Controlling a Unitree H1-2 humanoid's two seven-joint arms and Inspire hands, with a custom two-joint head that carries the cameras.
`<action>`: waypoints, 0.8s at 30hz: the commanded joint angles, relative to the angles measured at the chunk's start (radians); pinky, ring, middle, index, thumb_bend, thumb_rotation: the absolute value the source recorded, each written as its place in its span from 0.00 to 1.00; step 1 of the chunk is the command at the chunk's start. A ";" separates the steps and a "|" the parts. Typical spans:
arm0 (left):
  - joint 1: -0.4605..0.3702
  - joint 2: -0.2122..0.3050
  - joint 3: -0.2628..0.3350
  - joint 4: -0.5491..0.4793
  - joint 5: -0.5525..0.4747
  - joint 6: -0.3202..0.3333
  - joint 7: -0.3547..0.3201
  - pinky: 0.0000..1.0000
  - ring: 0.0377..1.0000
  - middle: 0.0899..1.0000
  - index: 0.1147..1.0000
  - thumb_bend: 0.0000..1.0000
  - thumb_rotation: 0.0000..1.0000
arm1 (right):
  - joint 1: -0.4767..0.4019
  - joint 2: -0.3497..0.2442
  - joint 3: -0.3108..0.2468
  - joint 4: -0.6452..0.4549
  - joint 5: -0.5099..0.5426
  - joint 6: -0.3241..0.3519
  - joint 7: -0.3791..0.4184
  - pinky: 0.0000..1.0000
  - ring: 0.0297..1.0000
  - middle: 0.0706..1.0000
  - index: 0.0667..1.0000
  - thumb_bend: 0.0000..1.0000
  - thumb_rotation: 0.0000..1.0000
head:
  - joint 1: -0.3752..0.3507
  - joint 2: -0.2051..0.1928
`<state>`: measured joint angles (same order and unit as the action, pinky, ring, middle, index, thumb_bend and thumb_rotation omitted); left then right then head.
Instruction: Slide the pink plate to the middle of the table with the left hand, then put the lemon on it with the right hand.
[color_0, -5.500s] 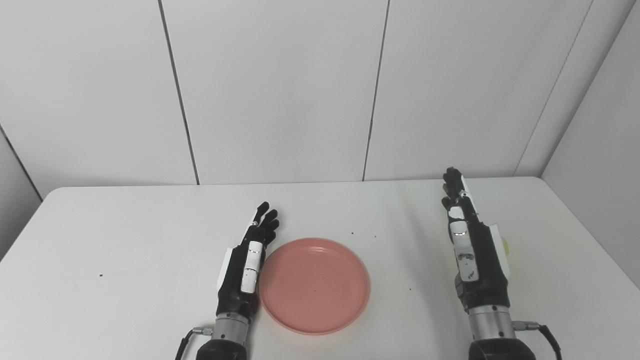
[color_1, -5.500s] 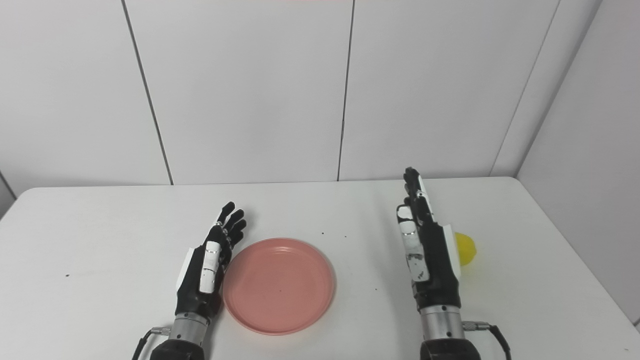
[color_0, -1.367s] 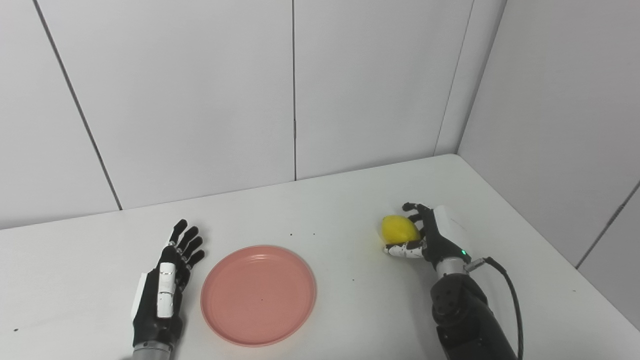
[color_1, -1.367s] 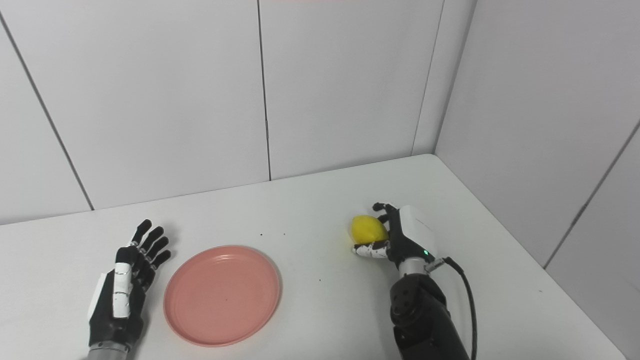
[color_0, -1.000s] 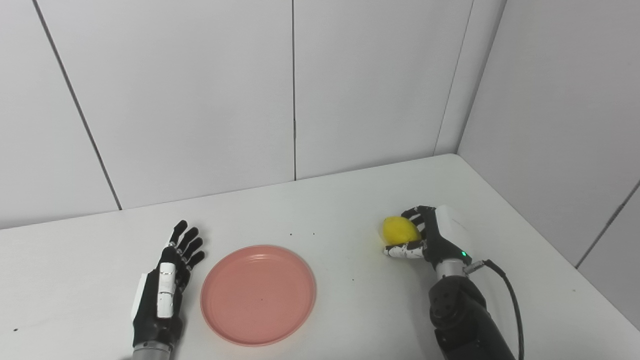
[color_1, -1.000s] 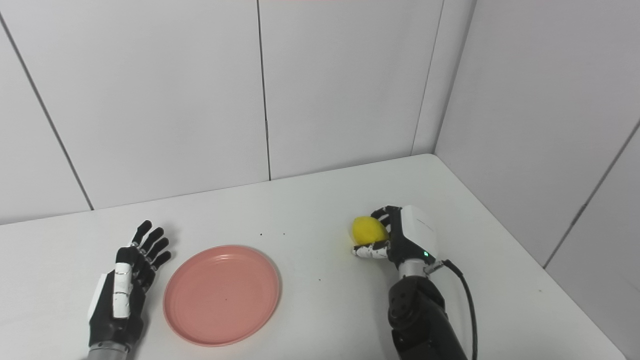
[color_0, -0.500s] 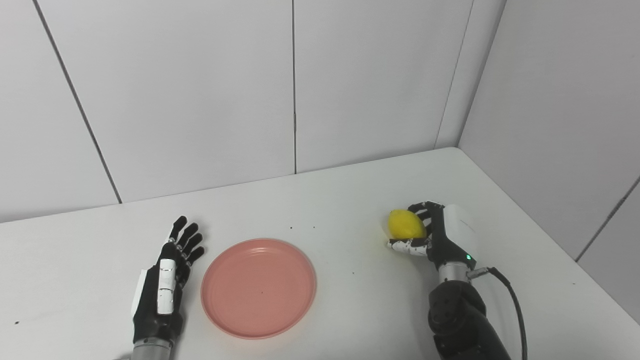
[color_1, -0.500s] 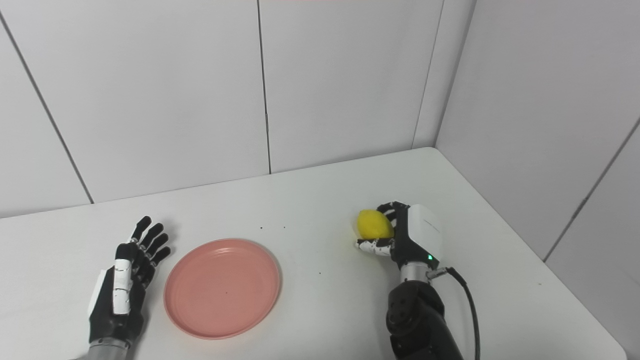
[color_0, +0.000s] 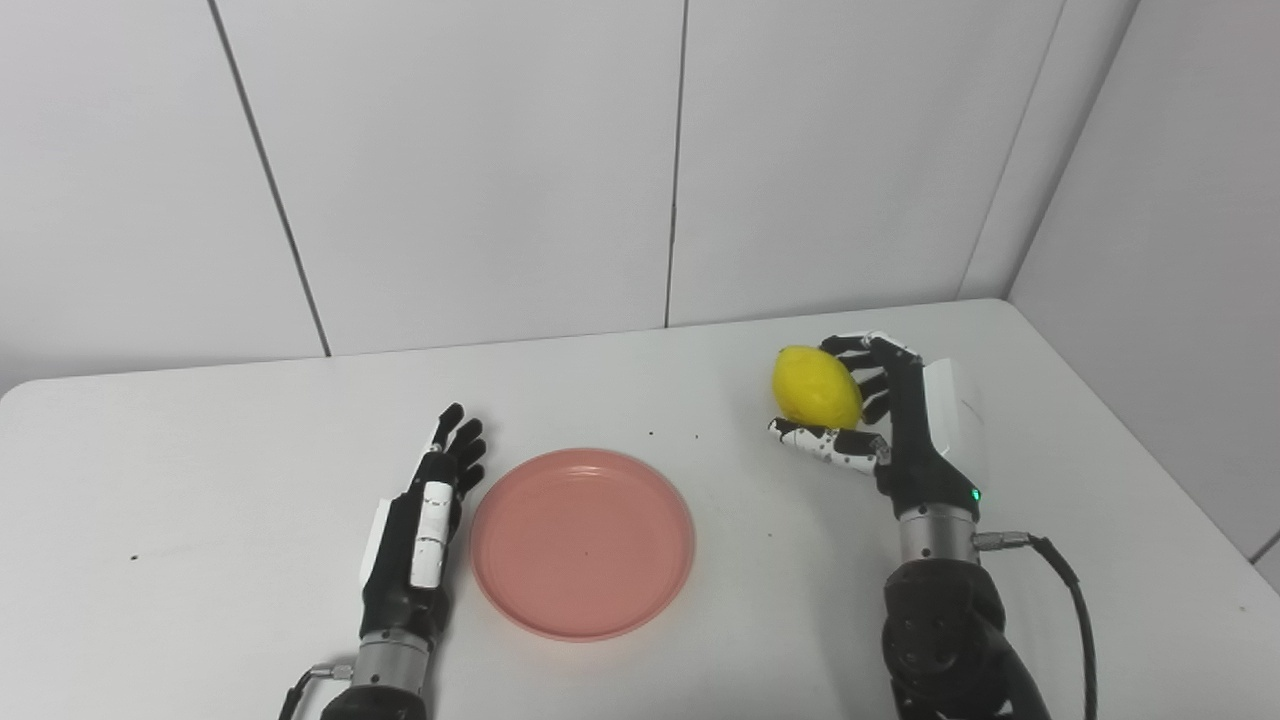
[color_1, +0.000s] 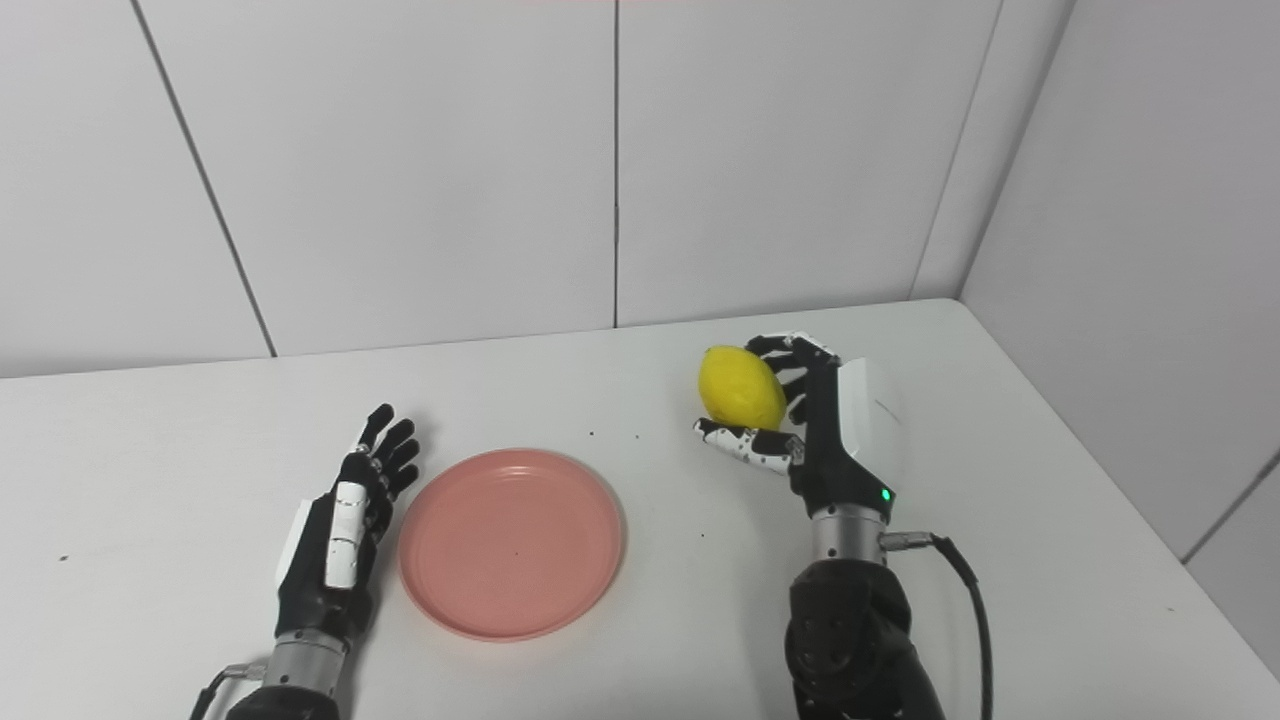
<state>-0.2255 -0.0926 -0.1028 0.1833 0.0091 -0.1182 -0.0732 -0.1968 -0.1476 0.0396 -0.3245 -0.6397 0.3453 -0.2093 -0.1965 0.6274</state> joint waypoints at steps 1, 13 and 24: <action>0.040 -0.021 -0.017 0.017 0.013 0.002 0.009 0.97 0.95 0.95 0.95 0.76 1.00 | -0.033 -0.009 0.011 -0.042 0.013 -0.068 0.011 0.32 0.36 0.45 0.51 0.51 0.00 | 0.001 -0.001; 0.038 -0.047 -0.030 0.016 0.030 0.011 0.040 0.99 0.96 0.95 0.95 0.72 1.00 | -0.038 0.016 0.142 -0.050 -0.003 -0.116 0.087 0.26 0.32 0.42 0.50 0.51 0.00 | 0.064 0.000; 0.036 -0.047 -0.033 0.013 0.035 0.002 0.058 0.97 0.95 0.94 0.95 0.70 1.00 | -0.065 0.039 0.229 0.084 -0.010 -0.206 0.100 0.26 0.33 0.42 0.51 0.51 0.00 | 0.067 -0.001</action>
<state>-0.2187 -0.1294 -0.1301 0.1809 0.0342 -0.0973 -0.0226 -0.2172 -0.1108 0.2653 -0.2410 -0.6419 0.2139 -0.0896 -0.1304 0.6274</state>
